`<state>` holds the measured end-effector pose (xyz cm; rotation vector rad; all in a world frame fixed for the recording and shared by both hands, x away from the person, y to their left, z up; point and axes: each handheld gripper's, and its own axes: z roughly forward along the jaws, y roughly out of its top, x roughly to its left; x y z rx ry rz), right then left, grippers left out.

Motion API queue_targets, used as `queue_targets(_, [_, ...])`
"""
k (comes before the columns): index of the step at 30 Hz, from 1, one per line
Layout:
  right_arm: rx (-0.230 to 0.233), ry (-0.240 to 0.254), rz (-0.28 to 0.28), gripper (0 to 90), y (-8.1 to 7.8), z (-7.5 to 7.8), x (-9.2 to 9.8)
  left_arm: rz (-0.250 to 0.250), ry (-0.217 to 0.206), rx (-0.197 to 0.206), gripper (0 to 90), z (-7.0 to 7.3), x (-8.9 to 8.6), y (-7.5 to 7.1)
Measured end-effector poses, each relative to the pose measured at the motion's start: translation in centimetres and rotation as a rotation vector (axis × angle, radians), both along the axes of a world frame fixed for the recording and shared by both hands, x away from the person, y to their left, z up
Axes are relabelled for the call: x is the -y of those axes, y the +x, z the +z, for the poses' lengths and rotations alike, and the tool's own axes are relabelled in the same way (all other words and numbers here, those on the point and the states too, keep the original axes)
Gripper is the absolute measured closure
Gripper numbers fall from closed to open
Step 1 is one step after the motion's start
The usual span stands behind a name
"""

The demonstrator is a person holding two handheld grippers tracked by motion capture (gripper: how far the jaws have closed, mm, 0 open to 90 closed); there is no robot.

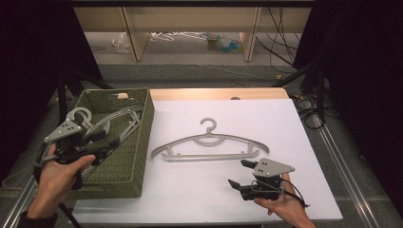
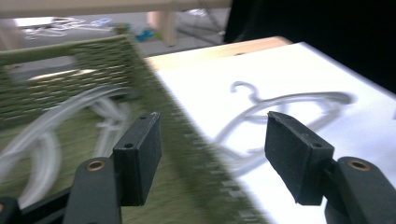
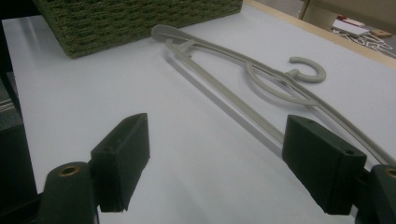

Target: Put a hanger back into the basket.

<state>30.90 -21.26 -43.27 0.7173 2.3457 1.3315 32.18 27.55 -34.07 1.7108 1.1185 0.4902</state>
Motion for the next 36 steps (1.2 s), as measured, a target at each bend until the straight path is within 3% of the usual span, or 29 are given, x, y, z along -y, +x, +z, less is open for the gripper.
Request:
queue_targets(3, [0.009,0.005,-0.004,24.3,0.0,0.0,-0.1,-0.049,0.04,0.021,35.7,-0.3,1.9,-0.8])
queue_targets(5, [0.004,-0.003,-0.004,24.3,0.0,0.0,-0.1,-0.063,0.038,0.02,35.2,-0.7,2.8,-1.0])
queue_targets(10, [0.01,0.007,0.0,24.3,0.0,0.0,-0.1,-0.097,0.011,0.019,33.1,-2.0,4.5,-1.9])
queue_targets(13, [-0.003,0.001,-0.004,24.3,0.0,0.0,0.0,-0.128,-0.048,0.009,29.5,-2.8,5.7,-2.6])
queue_targets(17, [-0.001,0.002,0.001,24.1,0.0,0.0,0.0,-0.174,-0.058,0.027,27.3,-3.8,7.2,-3.3])
queue_targets(21, [-0.012,0.011,0.0,23.5,0.1,-0.1,-0.1,-0.217,-0.023,0.039,25.5,-5.0,8.8,-3.7])
queue_targets(23, [-0.017,0.012,-0.002,23.2,0.1,-0.1,-0.1,-0.22,-0.041,0.028,24.3,-5.7,9.4,-3.9])
queue_targets(26, [-0.026,0.013,0.001,23.0,0.2,-0.1,-0.2,-0.245,-0.032,0.036,23.0,-6.3,9.9,-4.2])
queue_targets(27, [-0.004,0.014,-0.001,22.5,0.3,-0.1,-0.3,-0.249,-0.031,0.031,22.3,-6.6,10.1,-4.4])
queue_targets(32, [-0.025,-0.007,-0.003,19.7,0.9,-0.3,-0.4,-0.272,0.002,0.023,20.8,-7.7,10.7,-4.8])
queue_targets(36, [-0.021,0.007,-0.034,19.3,1.5,-0.3,-0.3,-0.283,0.006,0.031,19.8,-8.1,11.1,-5.3])
